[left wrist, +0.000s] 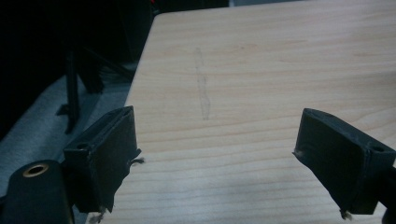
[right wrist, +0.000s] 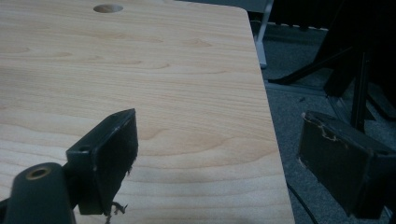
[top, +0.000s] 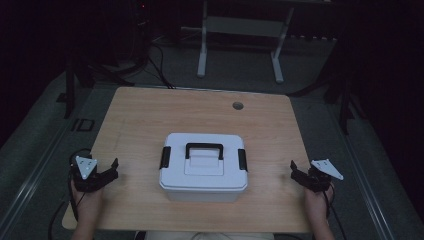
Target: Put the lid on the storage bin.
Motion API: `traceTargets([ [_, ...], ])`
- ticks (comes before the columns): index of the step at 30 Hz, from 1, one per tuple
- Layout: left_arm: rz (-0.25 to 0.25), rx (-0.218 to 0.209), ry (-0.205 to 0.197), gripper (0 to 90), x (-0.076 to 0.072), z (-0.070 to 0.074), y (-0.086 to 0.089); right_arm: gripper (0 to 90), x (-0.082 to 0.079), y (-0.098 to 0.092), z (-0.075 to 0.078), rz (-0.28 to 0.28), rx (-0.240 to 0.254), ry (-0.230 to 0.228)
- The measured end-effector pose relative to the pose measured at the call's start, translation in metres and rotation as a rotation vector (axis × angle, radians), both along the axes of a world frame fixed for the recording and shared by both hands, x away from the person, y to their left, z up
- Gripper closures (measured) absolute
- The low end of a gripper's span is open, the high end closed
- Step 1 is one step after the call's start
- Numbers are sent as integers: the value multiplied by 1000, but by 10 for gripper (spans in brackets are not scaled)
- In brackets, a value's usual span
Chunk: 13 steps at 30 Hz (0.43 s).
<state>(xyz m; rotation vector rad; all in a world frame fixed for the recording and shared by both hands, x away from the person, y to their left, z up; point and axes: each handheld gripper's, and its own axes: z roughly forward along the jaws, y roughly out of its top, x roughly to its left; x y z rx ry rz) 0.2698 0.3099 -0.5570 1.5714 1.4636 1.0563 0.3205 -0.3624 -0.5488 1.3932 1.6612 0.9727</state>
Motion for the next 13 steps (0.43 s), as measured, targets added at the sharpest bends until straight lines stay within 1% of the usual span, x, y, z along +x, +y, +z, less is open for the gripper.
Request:
traceTargets([
  [1, 9, -2, -11, 129, -1, 0, 0, 121, 0, 0, 0, -5, 2, -1],
  [2, 7, -8, -9, 129, -1, 0, 1, 121, 0, 0, 0, -4, 3, -1],
  [3, 13, -4, -5, 129, -1, 0, 1, 121, 0, 0, 0, -3, 2, 1],
  [4, 20, 0, -12, 129, -1, -1, 0, 121, 0, 0, 0, -5, -2, 1],
  [5, 17, -4, -11, 129, -1, -1, 1, 121, 0, 1, 0, -5, -5, 3],
  [6, 24, 1, -10, 129, -1, -1, 1, 121, 0, 1, 0, -4, -9, 4],
  [7, 32, 3, -26, 129, -2, -1, 0, 121, 1, 1, 0, -4, -11, 5],
  [8, 25, -3, -37, 129, -3, 0, 1, 121, 1, 2, 0, -4, -11, 6],
  [10, 39, -5, -50, 129, -4, 1, 1, 122, 1, 2, 0, 1, -15, 9],
  [11, 28, -18, -44, 129, -3, 1, 2, 122, 1, 2, -1, 1, -14, 10],
  [13, 36, -7, -37, 129, -3, -1, 1, 122, 1, 3, -1, 3, -18, 12],
])
